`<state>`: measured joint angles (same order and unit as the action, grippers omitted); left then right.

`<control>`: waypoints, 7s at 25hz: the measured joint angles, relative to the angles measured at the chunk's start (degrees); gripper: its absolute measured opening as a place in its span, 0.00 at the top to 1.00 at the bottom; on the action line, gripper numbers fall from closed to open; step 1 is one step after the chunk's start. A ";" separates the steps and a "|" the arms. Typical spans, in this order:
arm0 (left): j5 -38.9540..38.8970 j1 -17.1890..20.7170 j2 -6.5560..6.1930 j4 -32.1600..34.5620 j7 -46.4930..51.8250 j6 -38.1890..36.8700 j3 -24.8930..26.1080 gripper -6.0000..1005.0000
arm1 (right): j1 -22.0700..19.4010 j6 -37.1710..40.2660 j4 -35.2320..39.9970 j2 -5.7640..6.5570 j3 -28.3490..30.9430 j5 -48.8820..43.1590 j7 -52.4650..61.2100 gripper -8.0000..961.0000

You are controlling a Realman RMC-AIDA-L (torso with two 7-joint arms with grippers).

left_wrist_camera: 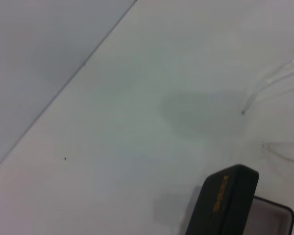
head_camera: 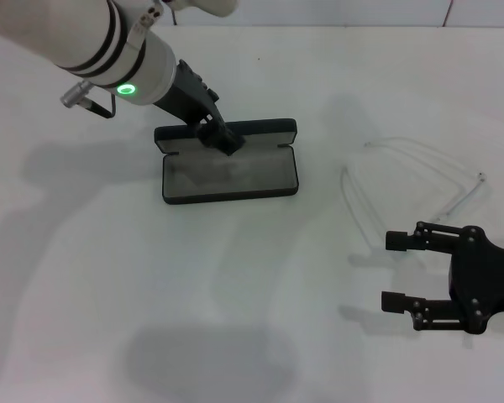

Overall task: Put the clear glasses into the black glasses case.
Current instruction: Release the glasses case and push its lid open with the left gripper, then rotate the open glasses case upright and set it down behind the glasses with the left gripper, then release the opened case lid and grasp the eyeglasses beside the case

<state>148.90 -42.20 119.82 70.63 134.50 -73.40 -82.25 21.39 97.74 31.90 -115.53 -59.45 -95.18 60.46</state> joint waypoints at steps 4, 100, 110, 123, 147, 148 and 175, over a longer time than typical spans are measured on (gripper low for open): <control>0.57 -0.79 -0.03 -2.62 0.15 0.51 -0.13 0.26 | -0.39 0.07 -0.09 0.03 0.04 0.01 0.00 0.18; -16.78 4.38 -0.05 6.10 -24.13 3.79 -1.16 0.62 | -0.99 0.43 -1.49 0.12 0.83 1.80 -1.24 0.18; -55.70 14.13 -0.27 0.41 -41.76 -4.69 17.66 0.60 | -1.48 0.57 -1.50 0.04 0.83 2.94 -1.72 0.18; -66.56 23.85 -0.18 -13.91 -56.00 -14.97 20.60 0.45 | -1.14 -0.04 11.90 1.78 3.28 1.62 10.07 0.19; -64.54 27.39 -3.37 -22.24 -64.23 -24.06 22.22 0.14 | 28.16 13.96 47.39 3.86 -6.00 -46.00 43.23 0.20; -63.67 27.17 -3.66 -22.00 -63.64 -24.49 22.22 0.14 | 28.69 13.86 47.04 3.72 -6.74 -46.49 43.13 0.20; -57.85 22.51 -4.56 -21.78 -59.40 -26.79 23.02 0.15 | 31.79 4.88 32.34 0.14 -15.14 -57.19 37.02 0.21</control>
<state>91.06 -19.69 115.26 48.85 75.10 -100.19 -59.24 53.18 102.62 64.24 -115.40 -74.59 -152.38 97.48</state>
